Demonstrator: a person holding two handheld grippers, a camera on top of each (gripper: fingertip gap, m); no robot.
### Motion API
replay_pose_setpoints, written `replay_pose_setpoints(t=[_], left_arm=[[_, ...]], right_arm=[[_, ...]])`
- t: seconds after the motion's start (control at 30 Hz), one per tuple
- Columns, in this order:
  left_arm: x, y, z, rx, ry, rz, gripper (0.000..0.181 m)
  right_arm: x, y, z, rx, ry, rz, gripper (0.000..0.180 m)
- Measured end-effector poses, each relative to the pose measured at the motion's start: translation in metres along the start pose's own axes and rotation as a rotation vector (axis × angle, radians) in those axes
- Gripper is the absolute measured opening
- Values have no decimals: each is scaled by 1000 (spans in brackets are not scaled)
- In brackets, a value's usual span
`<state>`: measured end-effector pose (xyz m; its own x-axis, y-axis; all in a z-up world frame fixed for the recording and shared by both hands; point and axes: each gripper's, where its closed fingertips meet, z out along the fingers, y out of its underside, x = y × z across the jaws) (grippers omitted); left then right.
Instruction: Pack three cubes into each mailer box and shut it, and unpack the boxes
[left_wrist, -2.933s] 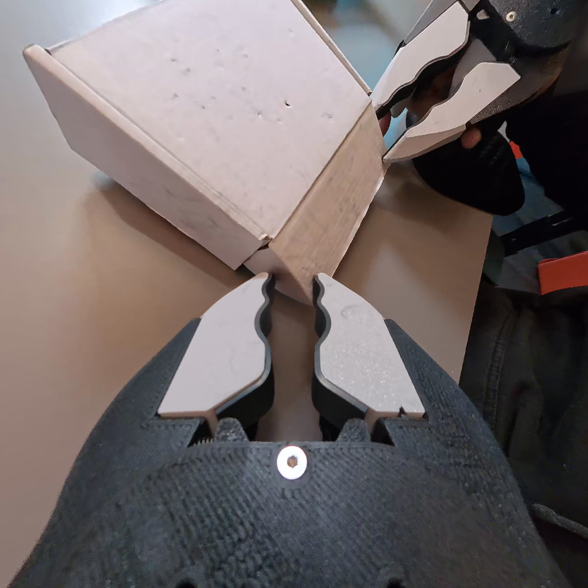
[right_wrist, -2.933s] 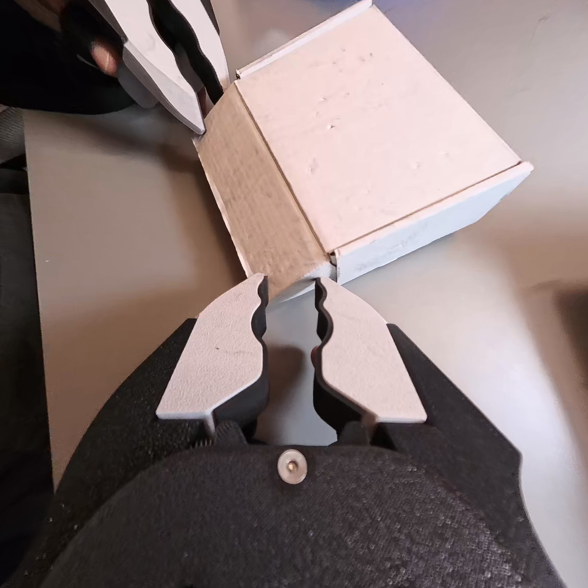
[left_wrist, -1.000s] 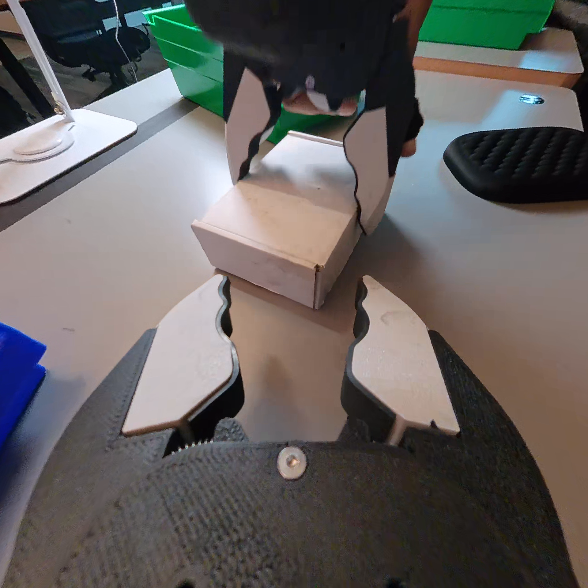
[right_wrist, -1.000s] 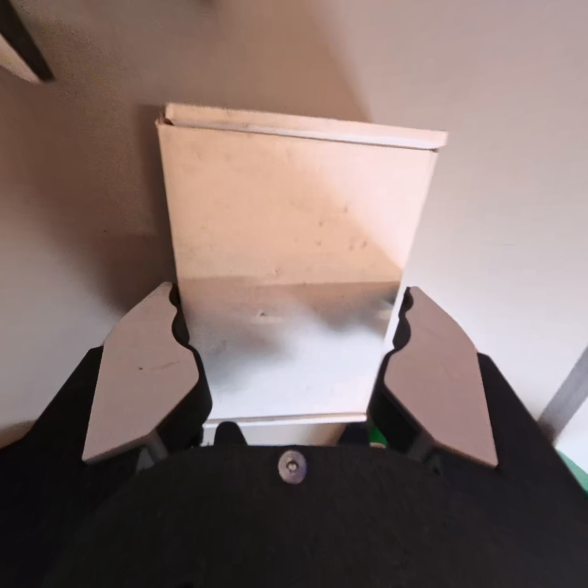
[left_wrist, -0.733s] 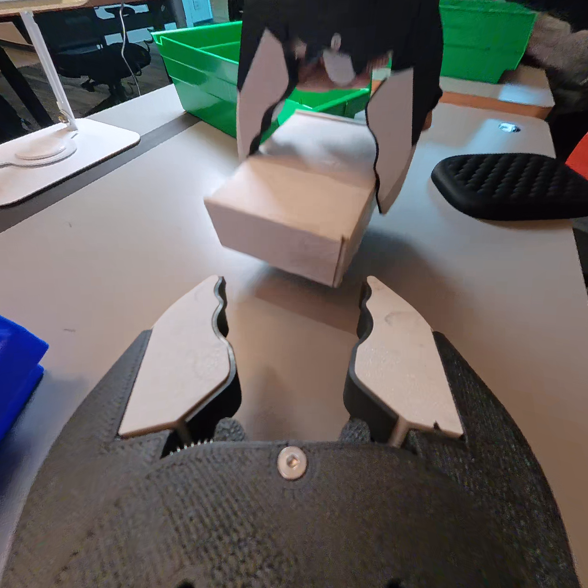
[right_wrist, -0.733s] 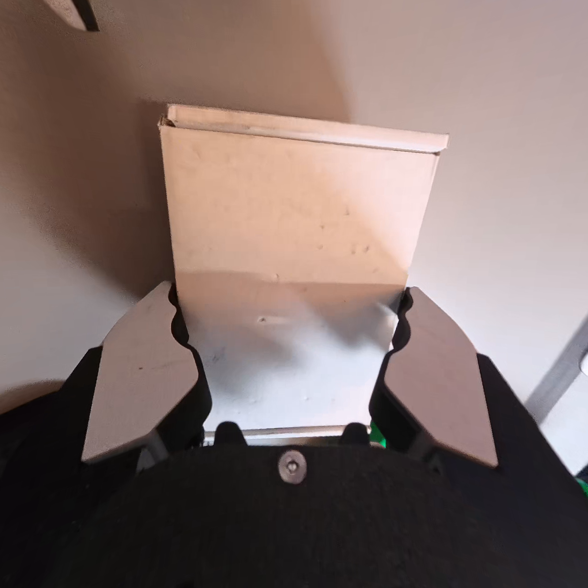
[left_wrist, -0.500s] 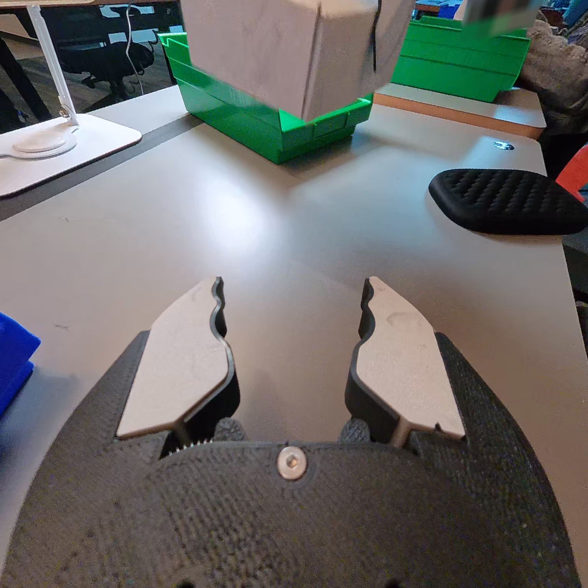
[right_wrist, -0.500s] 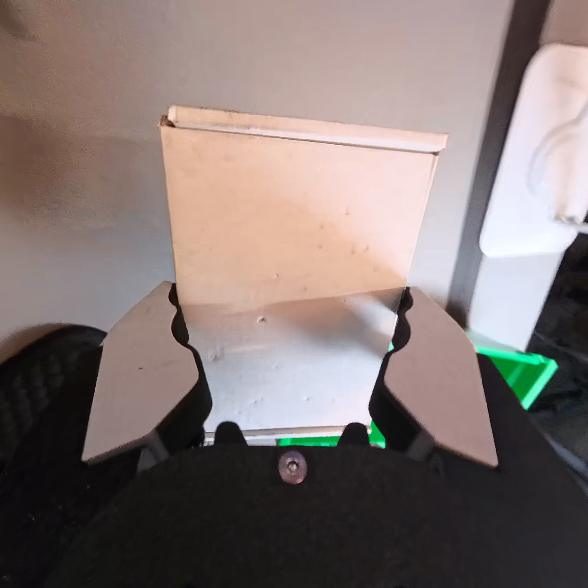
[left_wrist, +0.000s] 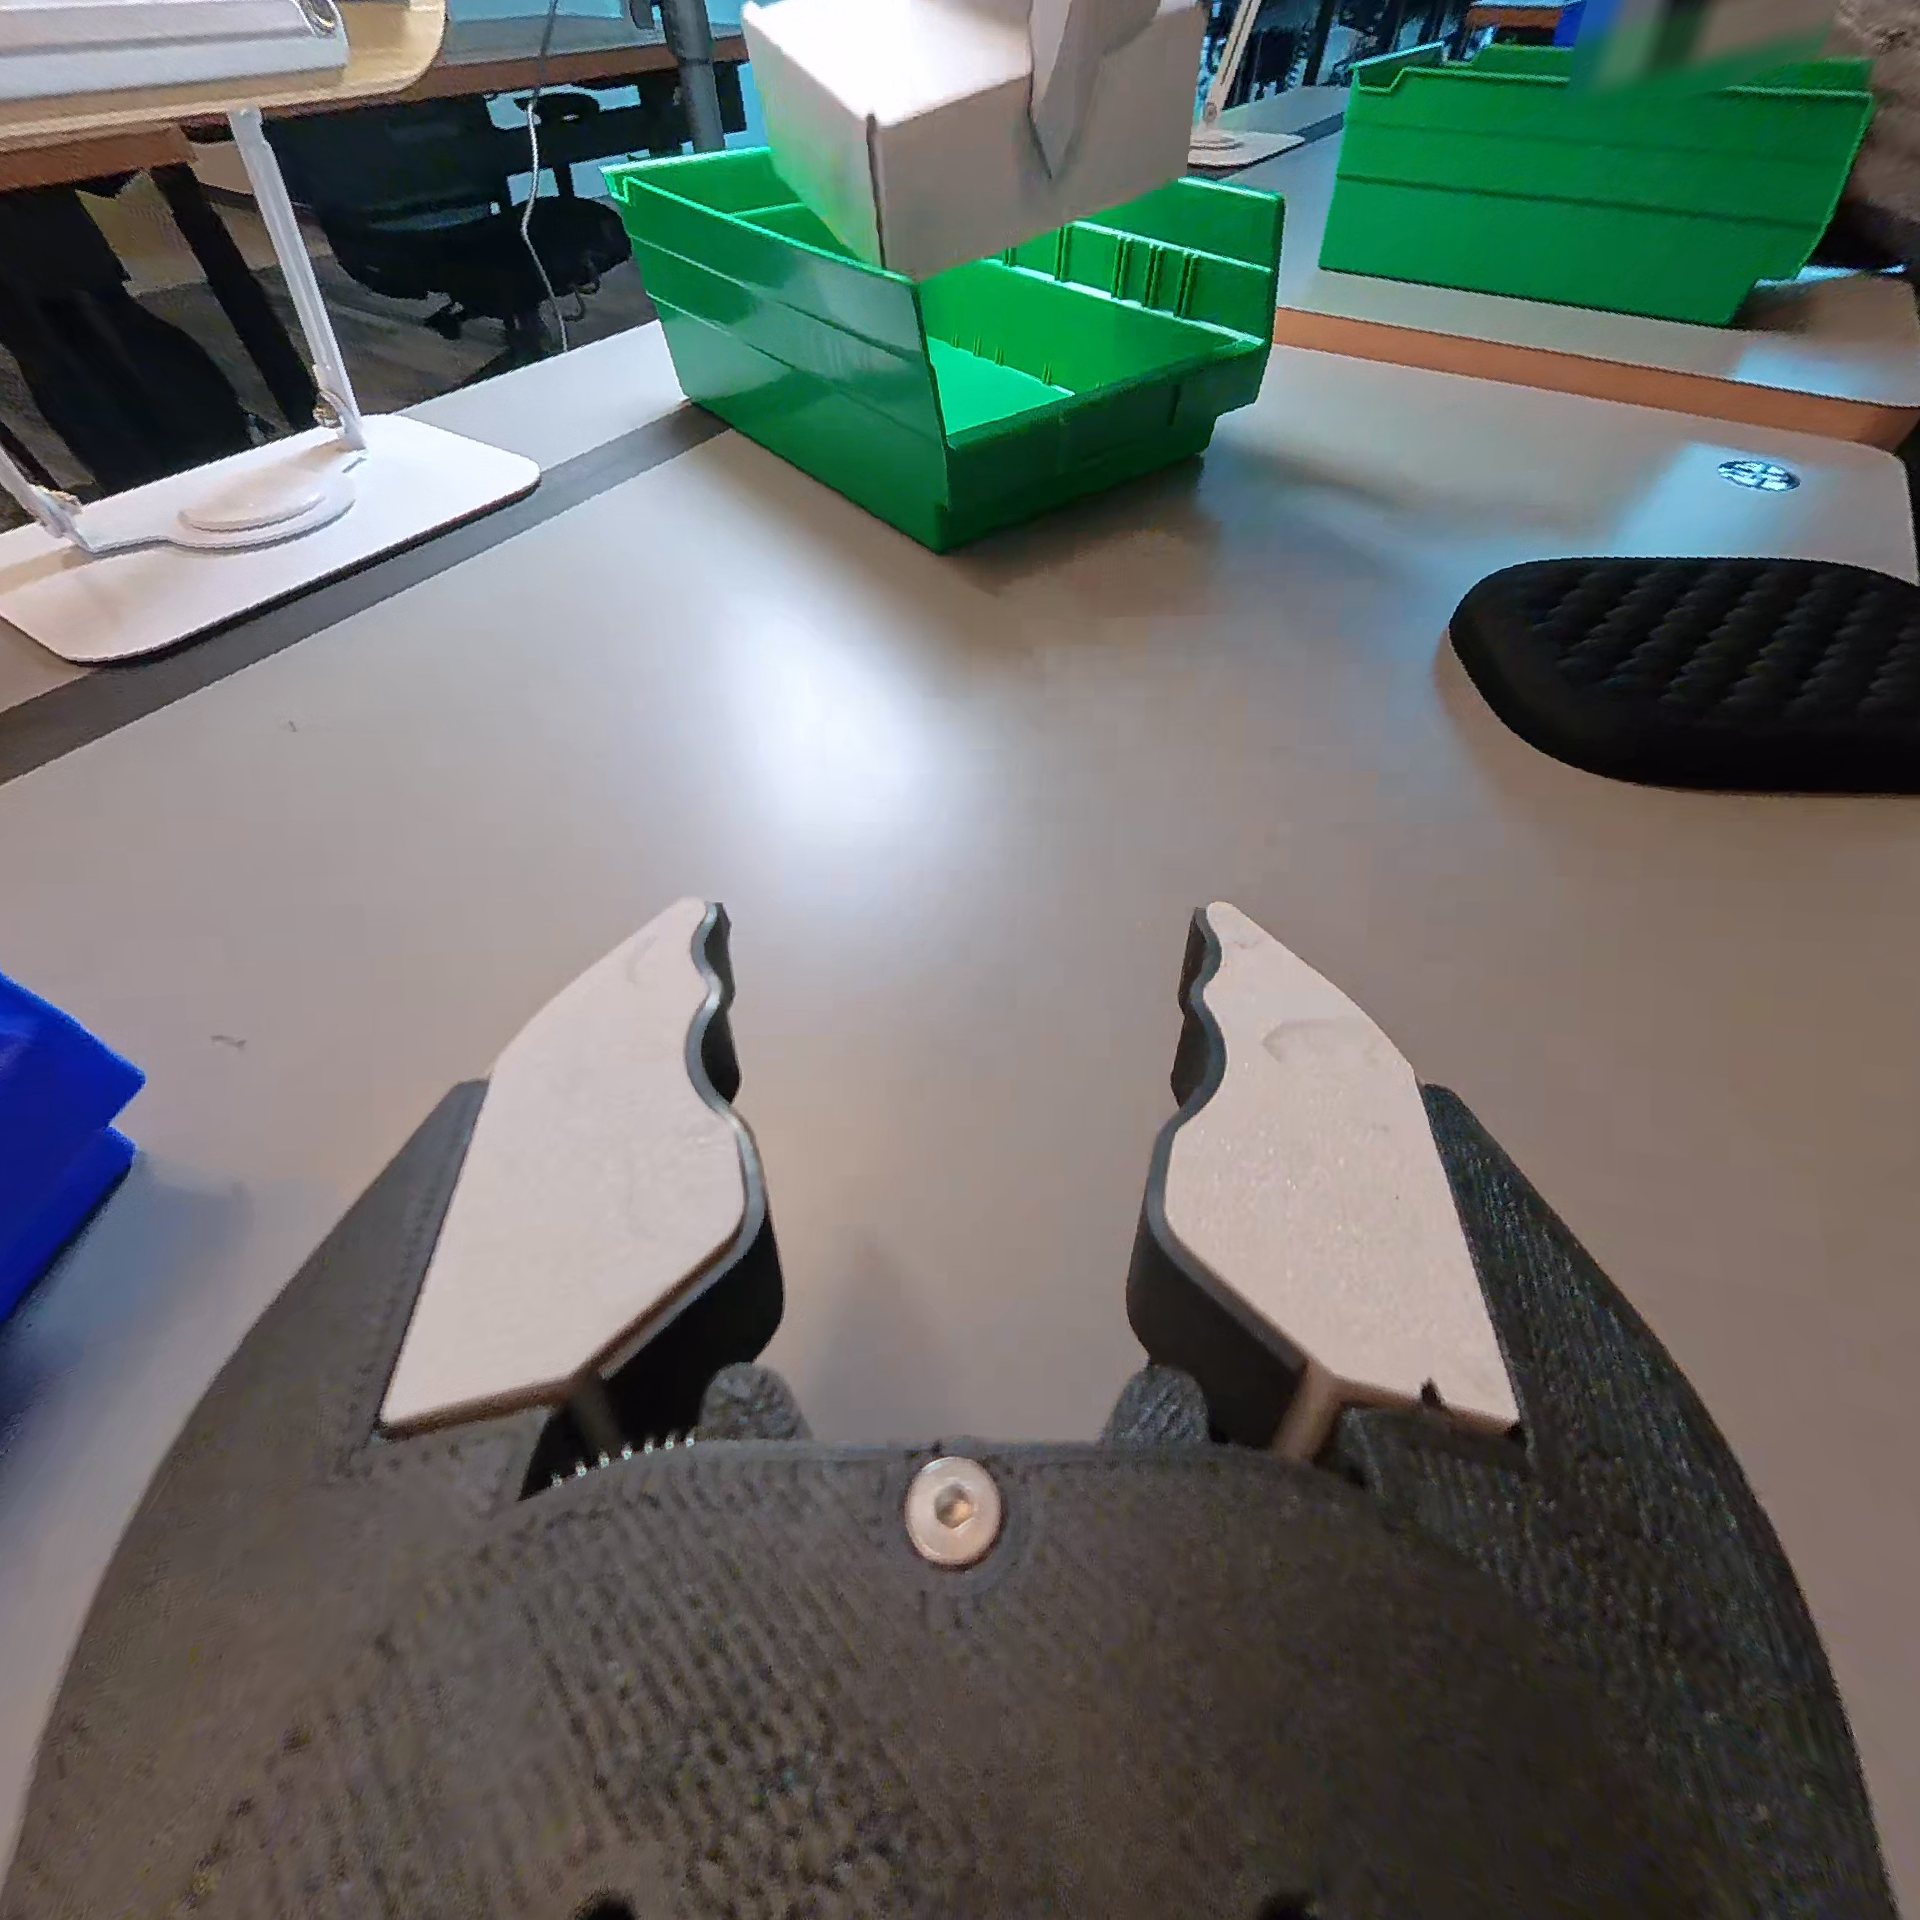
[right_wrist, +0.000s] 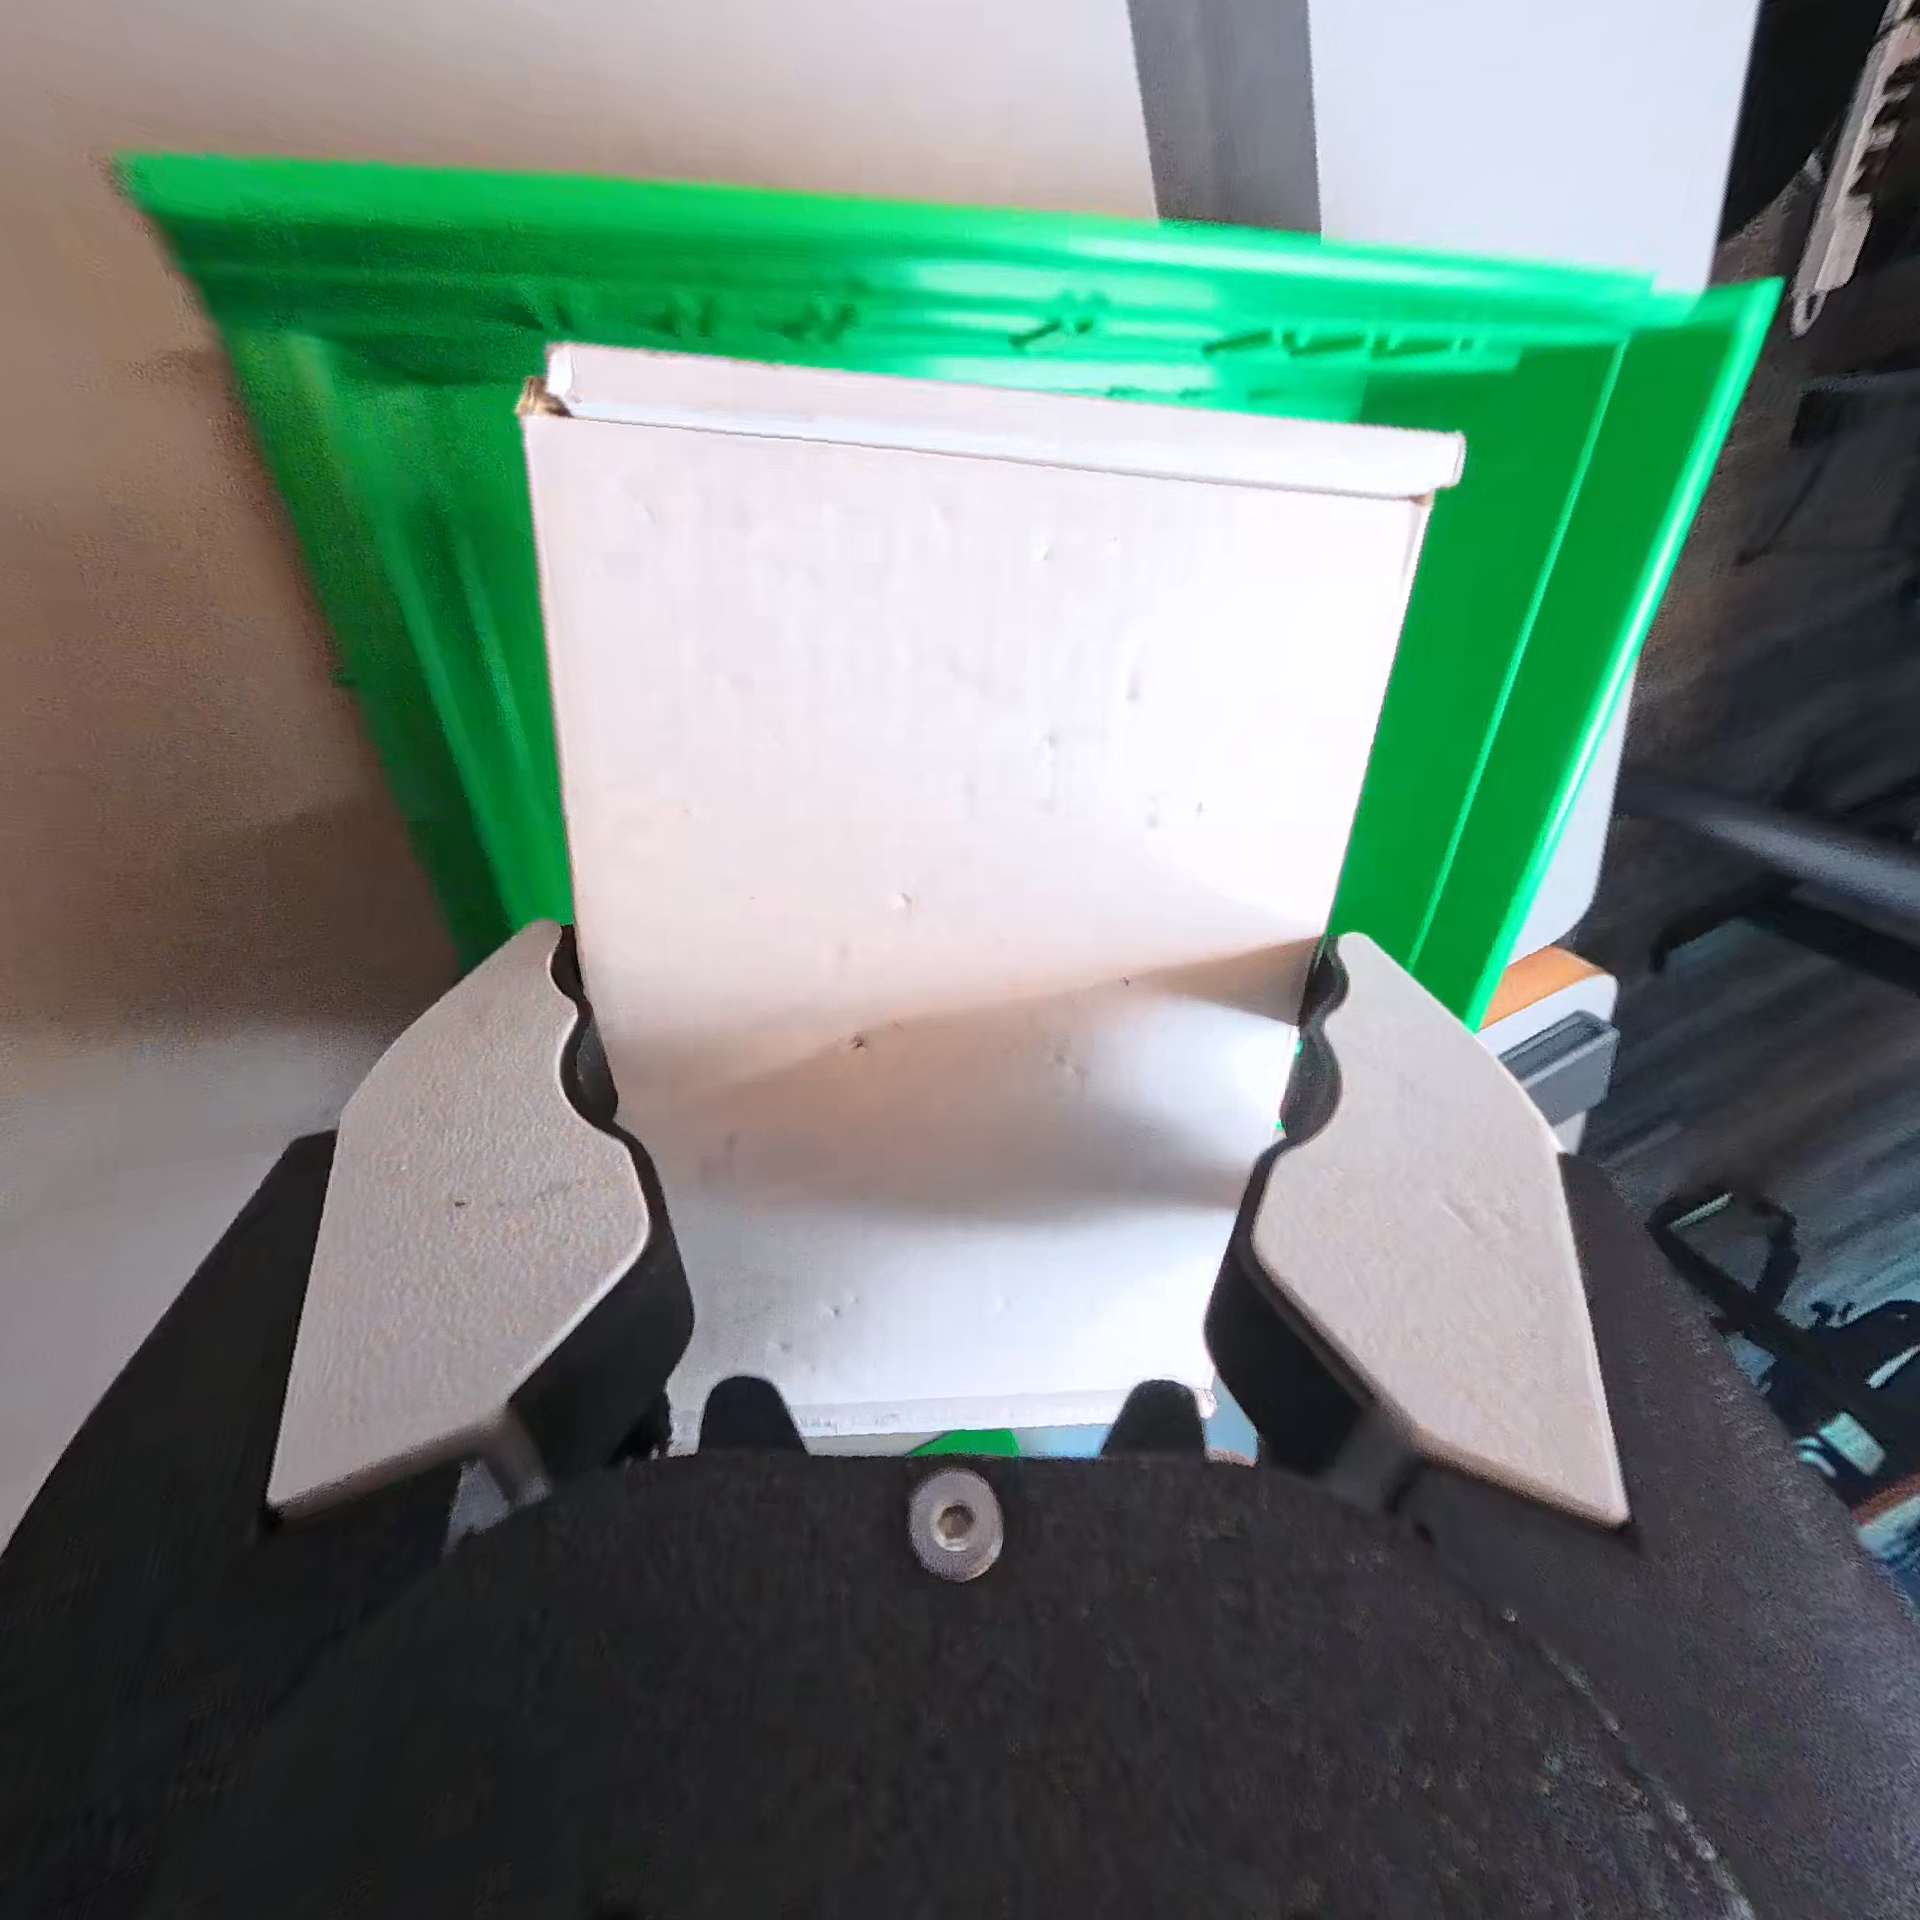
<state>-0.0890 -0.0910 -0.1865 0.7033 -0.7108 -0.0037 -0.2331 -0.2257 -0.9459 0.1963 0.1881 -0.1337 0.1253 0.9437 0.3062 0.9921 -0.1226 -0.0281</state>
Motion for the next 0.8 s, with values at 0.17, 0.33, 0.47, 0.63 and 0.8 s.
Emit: replay_pose_setpoints(t=[0.17,0.33,0.47,0.63,0.8], left_arm=[[-7,3,1,0,-43,16,81],[-11,8,4,-30,-49,-14,78],[-10,12,8,-47,-39,-12,77],[-9,14,10,-55,-26,-12,77],[-12,5,1,-13,-38,-31,77]], right_arm=[[30,7,62,-55,-19,2,127],[55,10,103,-102,-36,-25,127],[69,17,119,-159,-15,-59,121],[82,12,117,-128,59,-48,112],[65,-20,69,165,135,37,100]])
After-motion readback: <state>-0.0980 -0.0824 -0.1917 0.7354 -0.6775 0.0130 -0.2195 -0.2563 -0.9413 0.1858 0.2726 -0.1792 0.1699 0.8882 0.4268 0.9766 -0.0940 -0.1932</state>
